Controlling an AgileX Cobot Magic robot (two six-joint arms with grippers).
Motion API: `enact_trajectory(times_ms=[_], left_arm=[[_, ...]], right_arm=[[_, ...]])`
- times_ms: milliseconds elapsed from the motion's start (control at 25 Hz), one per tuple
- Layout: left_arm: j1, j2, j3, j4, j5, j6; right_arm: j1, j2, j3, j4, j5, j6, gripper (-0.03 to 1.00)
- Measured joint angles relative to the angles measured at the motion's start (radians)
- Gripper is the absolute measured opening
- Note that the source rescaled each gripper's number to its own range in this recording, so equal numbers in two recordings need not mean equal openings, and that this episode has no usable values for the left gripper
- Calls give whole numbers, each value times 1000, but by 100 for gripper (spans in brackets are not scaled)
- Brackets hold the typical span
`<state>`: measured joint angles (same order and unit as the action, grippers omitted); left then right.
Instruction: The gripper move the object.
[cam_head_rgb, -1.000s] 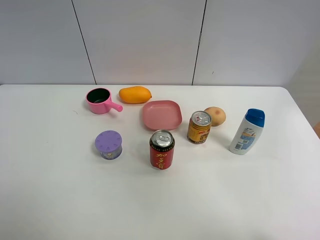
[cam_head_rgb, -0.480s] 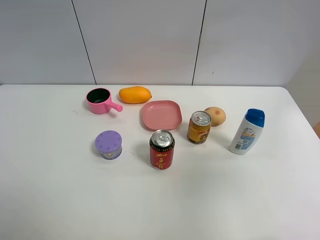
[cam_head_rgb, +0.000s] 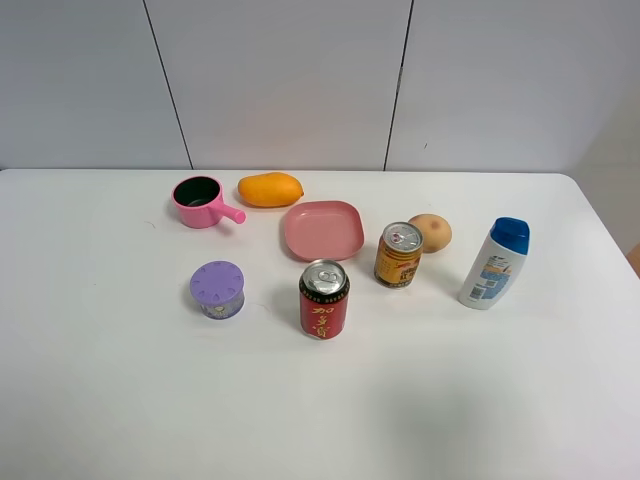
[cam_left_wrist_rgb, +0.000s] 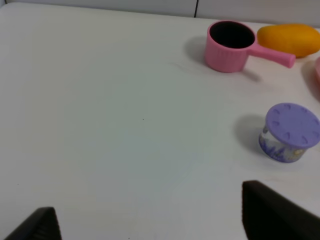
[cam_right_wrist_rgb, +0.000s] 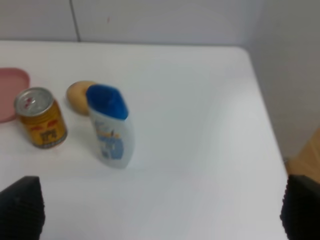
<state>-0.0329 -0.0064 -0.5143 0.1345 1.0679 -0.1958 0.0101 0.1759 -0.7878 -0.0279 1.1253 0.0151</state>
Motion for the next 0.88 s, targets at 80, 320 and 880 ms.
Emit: enact_trajectory(times_ms=[80, 320, 880], left_arm=[[0, 0, 0, 0, 0, 0], [0, 0, 0, 0, -1, 0], [0, 0, 0, 0, -1, 0]], right_arm=[[0, -42, 60, 10, 0, 12, 100], [0, -149, 183, 22, 10, 23, 100], [0, -179, 289, 28, -49, 23, 98]])
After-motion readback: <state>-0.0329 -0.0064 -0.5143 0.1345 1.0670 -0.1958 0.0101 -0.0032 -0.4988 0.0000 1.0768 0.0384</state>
